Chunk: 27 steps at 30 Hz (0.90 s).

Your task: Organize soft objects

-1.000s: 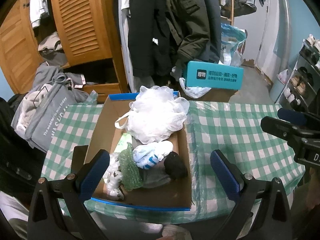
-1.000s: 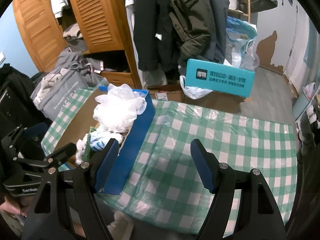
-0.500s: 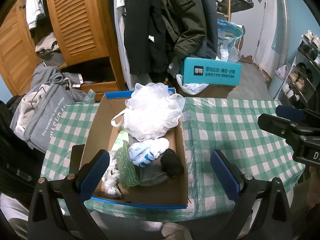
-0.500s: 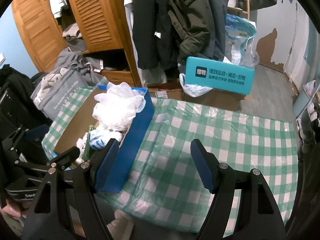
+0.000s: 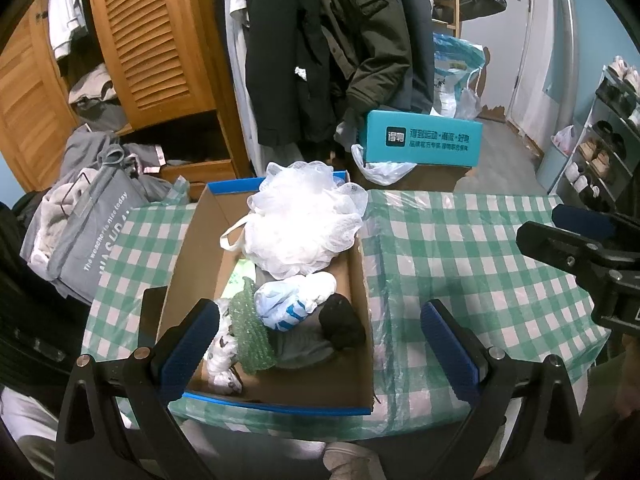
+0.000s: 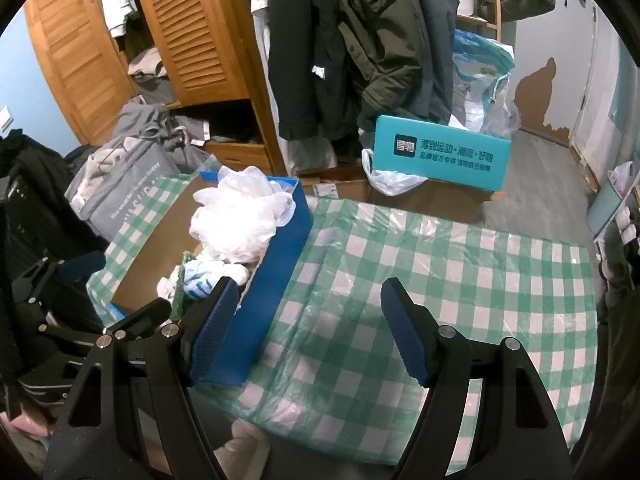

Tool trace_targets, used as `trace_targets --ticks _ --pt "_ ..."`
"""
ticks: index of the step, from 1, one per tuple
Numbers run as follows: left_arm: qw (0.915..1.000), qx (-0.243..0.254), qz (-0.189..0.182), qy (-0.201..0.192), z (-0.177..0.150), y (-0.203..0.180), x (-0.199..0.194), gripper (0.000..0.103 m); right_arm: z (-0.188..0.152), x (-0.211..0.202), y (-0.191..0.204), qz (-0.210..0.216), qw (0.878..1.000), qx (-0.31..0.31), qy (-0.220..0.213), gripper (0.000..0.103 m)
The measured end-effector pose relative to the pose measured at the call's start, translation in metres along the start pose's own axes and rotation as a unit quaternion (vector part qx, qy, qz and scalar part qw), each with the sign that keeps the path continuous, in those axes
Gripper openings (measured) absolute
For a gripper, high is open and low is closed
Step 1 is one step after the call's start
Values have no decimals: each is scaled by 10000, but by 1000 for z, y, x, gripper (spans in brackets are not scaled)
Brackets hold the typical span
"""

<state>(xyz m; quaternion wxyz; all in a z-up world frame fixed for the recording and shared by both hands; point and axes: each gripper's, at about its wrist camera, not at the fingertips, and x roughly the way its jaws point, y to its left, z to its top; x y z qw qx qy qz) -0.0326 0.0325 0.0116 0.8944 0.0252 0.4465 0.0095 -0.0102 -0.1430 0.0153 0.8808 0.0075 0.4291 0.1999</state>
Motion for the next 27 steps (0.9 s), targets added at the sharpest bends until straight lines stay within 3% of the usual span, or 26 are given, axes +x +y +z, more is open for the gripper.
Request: trace_targets --ticks 27 --pt "9998 -27 -138 152 -3 2 5 102 2 -2 9 70 10000 -54 17 74"
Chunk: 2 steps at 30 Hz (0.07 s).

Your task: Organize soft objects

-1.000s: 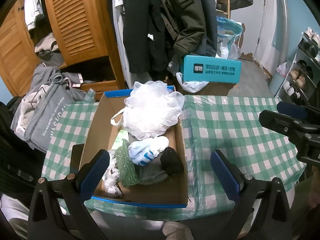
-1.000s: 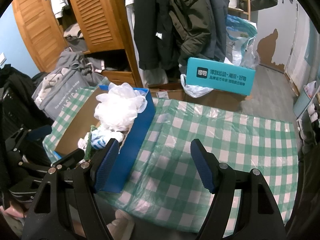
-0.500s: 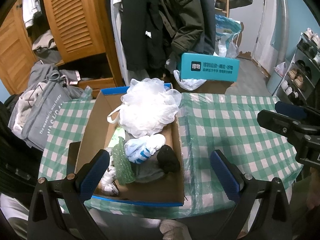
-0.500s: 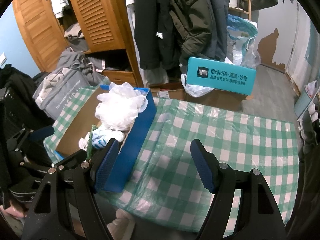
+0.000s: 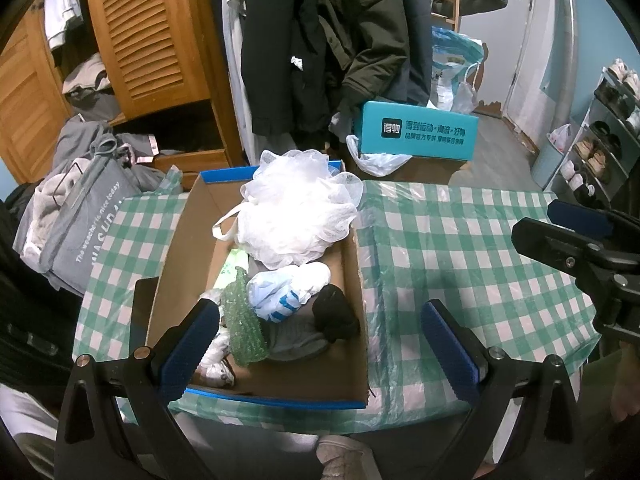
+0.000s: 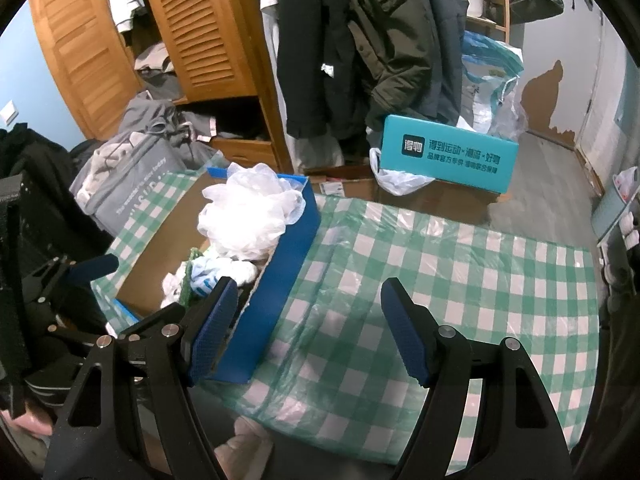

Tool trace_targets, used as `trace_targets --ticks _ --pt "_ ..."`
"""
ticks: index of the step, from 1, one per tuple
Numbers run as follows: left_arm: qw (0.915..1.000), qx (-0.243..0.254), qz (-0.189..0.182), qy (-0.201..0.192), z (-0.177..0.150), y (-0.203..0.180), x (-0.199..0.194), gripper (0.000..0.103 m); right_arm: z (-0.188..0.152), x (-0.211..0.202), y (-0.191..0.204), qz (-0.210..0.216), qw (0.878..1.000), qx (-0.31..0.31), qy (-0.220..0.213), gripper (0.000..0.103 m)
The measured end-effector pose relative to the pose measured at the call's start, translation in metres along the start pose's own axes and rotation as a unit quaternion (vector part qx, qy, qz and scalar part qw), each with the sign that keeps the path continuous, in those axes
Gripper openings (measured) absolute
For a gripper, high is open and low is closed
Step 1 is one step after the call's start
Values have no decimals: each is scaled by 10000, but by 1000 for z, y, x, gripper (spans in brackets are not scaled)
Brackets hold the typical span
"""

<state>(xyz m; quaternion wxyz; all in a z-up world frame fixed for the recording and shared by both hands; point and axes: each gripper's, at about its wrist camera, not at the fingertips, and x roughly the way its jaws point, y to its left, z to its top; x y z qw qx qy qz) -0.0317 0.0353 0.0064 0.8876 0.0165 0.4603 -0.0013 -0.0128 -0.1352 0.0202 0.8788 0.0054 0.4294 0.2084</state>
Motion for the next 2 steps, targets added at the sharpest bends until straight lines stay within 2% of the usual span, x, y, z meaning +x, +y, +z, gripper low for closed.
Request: trace_targets --ticks 2 --pt "10000 3 -7 3 0 0 0 102 0 0 0 1 10000 1 -7 74"
